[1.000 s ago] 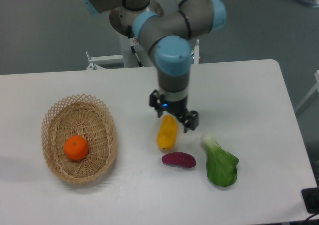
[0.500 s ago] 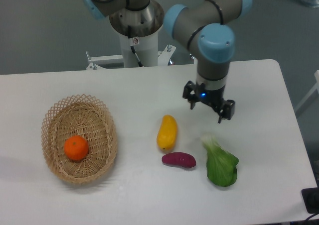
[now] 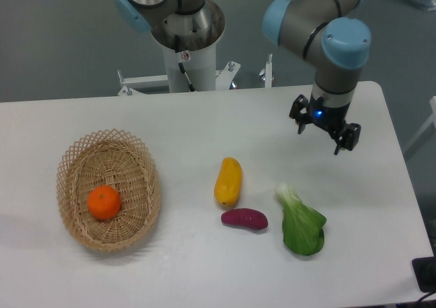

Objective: Place the orange in the basket

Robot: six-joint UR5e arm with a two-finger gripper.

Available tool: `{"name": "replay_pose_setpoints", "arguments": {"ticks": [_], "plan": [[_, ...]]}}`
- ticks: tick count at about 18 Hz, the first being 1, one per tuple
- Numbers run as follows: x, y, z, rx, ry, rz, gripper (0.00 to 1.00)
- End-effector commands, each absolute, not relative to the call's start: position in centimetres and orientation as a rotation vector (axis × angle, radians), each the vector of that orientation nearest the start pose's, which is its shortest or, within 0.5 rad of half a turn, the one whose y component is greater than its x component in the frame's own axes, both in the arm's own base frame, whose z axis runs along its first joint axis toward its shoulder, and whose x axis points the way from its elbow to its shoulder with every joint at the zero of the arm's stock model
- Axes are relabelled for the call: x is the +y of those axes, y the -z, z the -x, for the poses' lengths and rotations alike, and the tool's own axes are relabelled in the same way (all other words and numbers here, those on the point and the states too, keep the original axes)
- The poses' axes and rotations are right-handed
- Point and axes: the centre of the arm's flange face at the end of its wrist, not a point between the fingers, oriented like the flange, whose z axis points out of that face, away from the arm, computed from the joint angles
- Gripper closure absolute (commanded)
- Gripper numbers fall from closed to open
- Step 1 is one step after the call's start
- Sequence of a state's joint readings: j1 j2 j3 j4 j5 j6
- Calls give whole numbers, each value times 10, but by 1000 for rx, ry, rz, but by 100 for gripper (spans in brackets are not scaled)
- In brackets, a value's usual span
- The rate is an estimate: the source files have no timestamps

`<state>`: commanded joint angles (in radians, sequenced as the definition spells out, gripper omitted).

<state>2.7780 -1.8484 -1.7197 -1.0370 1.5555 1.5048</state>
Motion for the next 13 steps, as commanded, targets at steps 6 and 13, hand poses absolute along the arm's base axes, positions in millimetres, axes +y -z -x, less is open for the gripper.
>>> {"name": "replay_pose_setpoints", "arguments": {"ticks": [6,13], "plan": [[334,-323,500,456,-165,3060,0],[335,-321,500,456,-161,3062,0]]}}
